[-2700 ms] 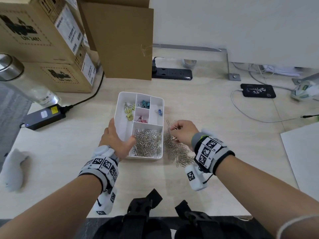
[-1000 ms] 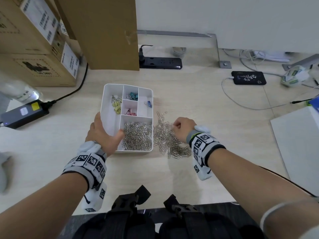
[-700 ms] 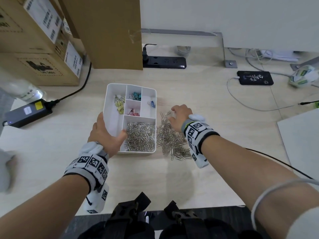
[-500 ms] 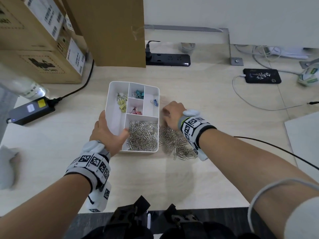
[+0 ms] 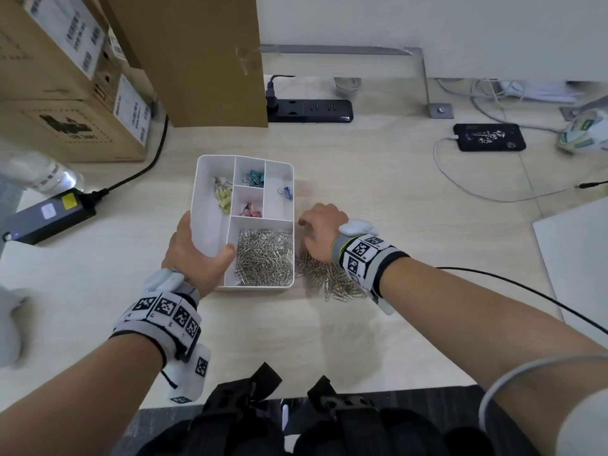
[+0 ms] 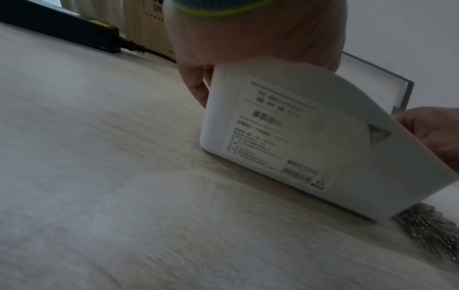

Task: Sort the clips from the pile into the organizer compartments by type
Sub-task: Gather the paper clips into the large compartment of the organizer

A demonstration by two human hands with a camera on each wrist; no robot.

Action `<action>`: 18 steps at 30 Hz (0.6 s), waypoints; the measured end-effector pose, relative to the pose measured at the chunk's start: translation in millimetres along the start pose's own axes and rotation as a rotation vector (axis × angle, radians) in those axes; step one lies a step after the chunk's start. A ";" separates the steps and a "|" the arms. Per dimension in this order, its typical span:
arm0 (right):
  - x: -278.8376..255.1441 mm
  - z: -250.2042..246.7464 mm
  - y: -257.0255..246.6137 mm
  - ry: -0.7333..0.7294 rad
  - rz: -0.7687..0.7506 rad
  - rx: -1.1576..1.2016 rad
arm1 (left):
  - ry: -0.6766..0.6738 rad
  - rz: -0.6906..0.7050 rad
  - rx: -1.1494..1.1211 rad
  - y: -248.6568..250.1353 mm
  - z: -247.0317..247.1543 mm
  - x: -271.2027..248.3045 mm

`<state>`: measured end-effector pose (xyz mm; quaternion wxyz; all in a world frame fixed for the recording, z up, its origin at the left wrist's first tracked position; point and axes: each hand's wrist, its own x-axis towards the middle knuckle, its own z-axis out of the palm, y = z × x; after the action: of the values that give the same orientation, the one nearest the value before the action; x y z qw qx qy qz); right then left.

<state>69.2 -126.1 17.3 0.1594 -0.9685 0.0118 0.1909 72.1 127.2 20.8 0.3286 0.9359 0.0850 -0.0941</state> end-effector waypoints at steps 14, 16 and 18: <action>-23.0 13.9 0.5 -0.181 -0.137 -0.163 | 0.015 -0.001 -0.053 -1.3 -11.7 1.0; -26.1 12.4 6.8 -0.153 -0.128 -0.127 | 0.000 -0.005 -0.047 -5.0 -17.2 2.8; -27.7 14.0 10.0 -0.098 -0.151 -0.096 | 0.000 -0.016 -0.055 -7.5 -21.8 3.6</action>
<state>37.6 -132.2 12.3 0.1268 -0.9627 -0.0781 0.2259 76.6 147.1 32.1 0.3533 0.9259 0.0951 -0.0942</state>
